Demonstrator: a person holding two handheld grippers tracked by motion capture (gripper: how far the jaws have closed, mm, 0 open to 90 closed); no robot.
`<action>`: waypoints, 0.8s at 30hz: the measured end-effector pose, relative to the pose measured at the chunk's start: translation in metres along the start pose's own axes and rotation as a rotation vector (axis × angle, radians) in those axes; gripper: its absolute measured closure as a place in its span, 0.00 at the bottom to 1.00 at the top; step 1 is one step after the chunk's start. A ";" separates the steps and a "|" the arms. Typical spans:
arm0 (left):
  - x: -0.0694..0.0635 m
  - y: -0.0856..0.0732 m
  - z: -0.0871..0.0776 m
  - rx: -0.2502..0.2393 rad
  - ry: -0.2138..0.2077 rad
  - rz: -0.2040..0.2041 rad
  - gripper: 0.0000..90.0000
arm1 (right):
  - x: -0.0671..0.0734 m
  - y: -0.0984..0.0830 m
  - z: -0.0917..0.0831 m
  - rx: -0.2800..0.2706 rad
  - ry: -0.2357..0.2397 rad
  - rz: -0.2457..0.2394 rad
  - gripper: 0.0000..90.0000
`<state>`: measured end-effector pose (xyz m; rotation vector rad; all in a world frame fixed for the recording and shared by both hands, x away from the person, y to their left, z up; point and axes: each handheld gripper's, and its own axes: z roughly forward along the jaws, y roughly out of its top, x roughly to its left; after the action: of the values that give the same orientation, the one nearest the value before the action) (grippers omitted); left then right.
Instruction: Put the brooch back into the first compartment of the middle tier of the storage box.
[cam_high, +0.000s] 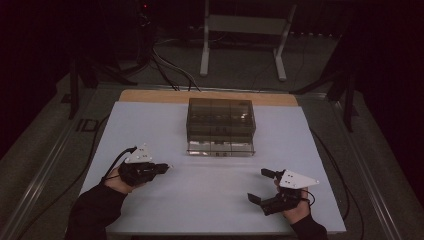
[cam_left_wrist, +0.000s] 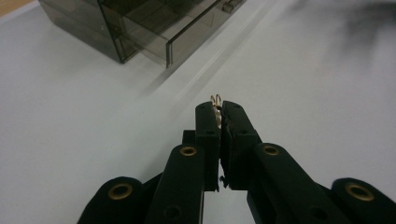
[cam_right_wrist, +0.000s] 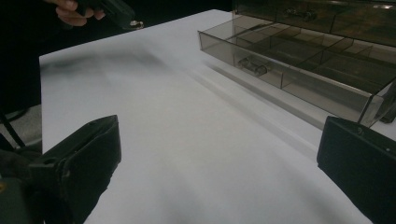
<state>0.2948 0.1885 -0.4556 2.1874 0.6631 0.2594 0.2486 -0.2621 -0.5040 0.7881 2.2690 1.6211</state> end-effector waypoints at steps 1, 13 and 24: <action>0.000 0.000 0.000 0.000 0.000 0.000 0.97 | 0.000 0.000 0.000 0.000 0.000 0.000 0.00; 0.001 0.011 -0.001 -0.032 0.001 -0.004 0.97 | 0.000 0.001 -0.001 -0.006 0.001 0.003 0.00; 0.003 0.017 0.001 -0.052 0.015 -0.023 0.97 | 0.000 0.001 0.000 -0.005 0.002 0.008 0.00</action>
<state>0.3036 0.1806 -0.4436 2.1289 0.6820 0.2780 0.2486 -0.2621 -0.5034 0.7949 2.2653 1.6312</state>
